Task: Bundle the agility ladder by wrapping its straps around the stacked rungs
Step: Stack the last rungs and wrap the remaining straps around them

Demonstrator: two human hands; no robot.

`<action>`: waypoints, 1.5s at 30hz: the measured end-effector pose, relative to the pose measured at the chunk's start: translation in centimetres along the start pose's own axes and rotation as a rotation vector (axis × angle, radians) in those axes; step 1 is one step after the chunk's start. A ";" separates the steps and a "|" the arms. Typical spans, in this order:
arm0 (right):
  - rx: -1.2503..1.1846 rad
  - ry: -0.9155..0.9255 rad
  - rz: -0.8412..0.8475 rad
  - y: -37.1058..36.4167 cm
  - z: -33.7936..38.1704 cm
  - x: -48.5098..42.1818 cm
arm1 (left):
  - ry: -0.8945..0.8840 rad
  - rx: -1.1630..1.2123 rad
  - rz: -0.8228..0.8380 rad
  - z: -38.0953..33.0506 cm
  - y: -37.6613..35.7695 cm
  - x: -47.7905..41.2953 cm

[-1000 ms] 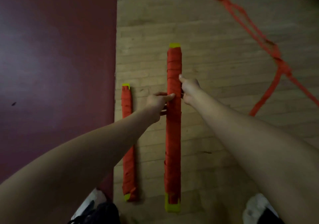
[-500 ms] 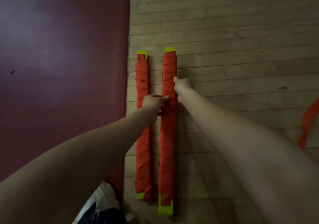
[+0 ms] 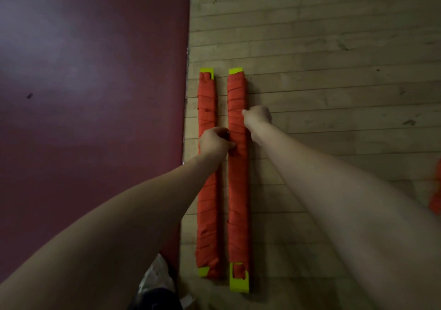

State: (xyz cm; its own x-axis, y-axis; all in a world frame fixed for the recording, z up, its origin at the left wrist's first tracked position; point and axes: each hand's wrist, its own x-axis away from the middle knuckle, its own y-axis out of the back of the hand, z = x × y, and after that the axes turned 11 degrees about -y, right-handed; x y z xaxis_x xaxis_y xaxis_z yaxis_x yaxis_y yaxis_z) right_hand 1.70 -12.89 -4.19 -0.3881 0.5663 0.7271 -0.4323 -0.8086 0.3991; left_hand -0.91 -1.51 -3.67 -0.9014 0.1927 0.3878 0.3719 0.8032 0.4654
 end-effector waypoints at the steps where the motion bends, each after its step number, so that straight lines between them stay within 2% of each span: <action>1: -0.011 0.027 0.029 0.2 -0.3 0.0 | 0.007 0.027 -0.026 0.2 -0.1 -0.1; 5: -0.122 0.006 0.236 2.2 -1.4 0.1 | 0.007 -0.008 -0.042 -0.2 -0.2 -0.6; 9: -0.144 0.019 0.298 5.8 -1.3 0.7 | -0.235 -0.249 -0.058 -3.1 -1.7 -0.7; 13: 0.133 0.110 0.178 13.0 -2.3 0.7 | -0.307 -0.187 0.034 -7.2 -5.1 0.6; 18: 0.433 0.109 -0.068 26.4 -6.5 1.4 | -0.191 -0.039 0.295 -13.0 -11.2 4.5; 23: 0.356 0.043 -0.198 38.3 -13.4 2.5 | -0.269 -0.022 0.543 -17.8 -20.1 9.8; 29: 0.177 -0.016 -0.386 46.8 -21.4 2.0 | -0.383 -0.054 0.735 -18.7 -31.1 16.7; 33: 0.184 -0.074 -0.394 49.9 -27.3 1.7 | -0.520 -0.307 0.934 -16.8 -35.9 20.1; 37: 0.451 -0.028 -0.318 51.3 -33.2 1.8 | -0.684 -0.652 1.117 -12.8 -38.6 22.2; 41: 0.817 -0.165 -0.149 51.6 -38.8 1.8 | -0.796 -0.832 1.011 -9.8 -38.8 22.5; 45: 0.922 -0.178 -0.141 50.9 -40.8 2.2 | -0.800 -0.870 0.903 -8.9 -38.9 21.5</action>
State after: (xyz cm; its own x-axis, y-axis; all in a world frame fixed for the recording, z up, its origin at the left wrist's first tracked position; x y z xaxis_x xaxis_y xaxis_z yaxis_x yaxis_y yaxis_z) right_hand -54.35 -46.30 -5.12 -0.2184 0.6970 0.6830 0.3766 -0.5855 0.7179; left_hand -32.79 -33.63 -6.36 -0.0723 0.9127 0.4021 0.6104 -0.2784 0.7416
